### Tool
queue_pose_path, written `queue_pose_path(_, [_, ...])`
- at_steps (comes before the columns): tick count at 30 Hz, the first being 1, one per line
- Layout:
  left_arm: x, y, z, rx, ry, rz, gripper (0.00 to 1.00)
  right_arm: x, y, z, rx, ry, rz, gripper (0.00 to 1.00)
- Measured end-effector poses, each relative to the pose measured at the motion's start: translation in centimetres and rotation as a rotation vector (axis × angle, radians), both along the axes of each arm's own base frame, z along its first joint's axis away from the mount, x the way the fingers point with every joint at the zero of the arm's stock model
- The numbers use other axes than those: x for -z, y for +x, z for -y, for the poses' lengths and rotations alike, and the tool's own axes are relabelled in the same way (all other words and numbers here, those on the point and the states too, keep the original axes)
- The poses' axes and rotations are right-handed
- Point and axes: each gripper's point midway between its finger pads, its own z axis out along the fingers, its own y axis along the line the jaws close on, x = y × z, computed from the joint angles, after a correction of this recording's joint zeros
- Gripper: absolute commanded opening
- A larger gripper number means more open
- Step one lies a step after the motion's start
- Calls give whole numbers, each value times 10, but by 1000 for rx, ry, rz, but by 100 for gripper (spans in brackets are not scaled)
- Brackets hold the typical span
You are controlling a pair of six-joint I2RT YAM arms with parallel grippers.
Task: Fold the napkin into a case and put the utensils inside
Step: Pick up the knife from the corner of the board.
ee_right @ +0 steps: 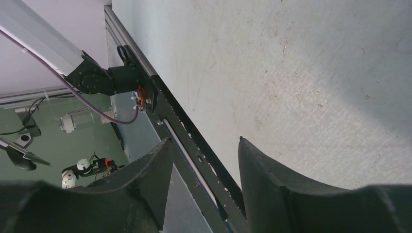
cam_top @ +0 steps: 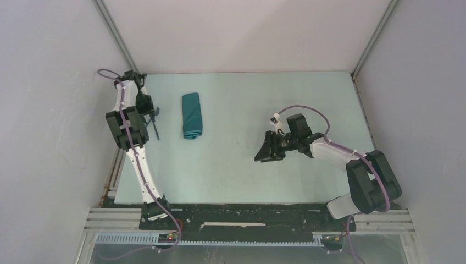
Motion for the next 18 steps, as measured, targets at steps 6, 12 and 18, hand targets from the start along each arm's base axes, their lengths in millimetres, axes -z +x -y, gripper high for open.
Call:
queue_pose_path(6, [1,-6,8,-15,-43,-32,49,0,-1,0,-1,-1,-3,59])
queue_pose_path(12, [4,-11,17,-30,-91,-66,42,0,0,2,4,-2,-7,59])
queue_pose_path(18, [7,-23,28,-74,-111,-69,50,-1,1,3,9,-1,-4,59])
